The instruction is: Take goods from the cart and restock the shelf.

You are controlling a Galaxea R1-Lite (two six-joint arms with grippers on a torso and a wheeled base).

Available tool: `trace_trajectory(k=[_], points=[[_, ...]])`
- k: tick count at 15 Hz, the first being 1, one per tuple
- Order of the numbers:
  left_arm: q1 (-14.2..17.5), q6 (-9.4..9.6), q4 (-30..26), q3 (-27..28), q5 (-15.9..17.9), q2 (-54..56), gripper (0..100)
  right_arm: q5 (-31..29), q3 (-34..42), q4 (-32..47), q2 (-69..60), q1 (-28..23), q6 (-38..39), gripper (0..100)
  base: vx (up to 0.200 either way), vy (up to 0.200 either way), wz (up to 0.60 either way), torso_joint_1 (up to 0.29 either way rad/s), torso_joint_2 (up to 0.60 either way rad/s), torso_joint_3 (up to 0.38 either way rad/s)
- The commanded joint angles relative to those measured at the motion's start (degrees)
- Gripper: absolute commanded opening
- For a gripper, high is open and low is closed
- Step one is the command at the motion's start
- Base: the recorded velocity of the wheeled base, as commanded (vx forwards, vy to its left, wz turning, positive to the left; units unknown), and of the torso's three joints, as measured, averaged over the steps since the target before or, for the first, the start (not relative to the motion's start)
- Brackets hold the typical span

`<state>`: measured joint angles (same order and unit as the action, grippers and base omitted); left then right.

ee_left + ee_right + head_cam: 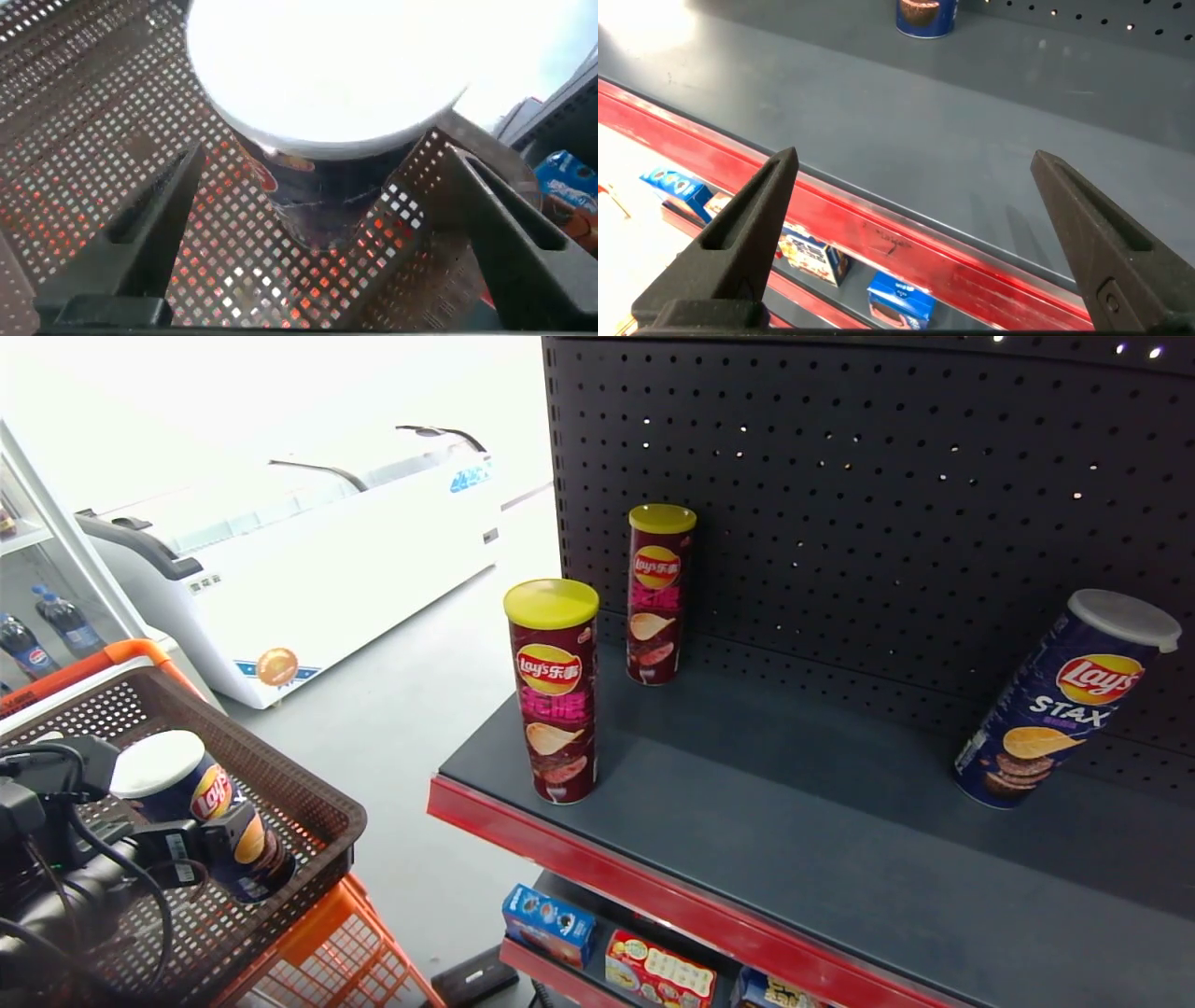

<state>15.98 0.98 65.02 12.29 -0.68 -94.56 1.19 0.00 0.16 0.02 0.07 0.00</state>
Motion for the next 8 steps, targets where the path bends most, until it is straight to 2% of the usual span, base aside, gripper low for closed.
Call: trace_trajectory(k=[1,3,8], points=[[-0.43,0.17,2.04,-1.21,-0.02,-3.88,100,0.04,0.00,0.02,-0.02,0.01,0.00,100,0.000,0.000,0.00,0.000,0.00,0.000],[-0.25,0.17,6.69,-1.30,-0.02,-6.78,100,0.04,0.00,0.02,-0.02,0.01,0.00,100,0.000,0.000,0.00,0.000,0.00,0.000],[-0.07,0.26,13.99,-0.77,-0.02,-12.05,100,0.04,0.00,0.02,-0.02,0.01,0.00,100,0.000,0.000,0.00,0.000,0.00,0.000]])
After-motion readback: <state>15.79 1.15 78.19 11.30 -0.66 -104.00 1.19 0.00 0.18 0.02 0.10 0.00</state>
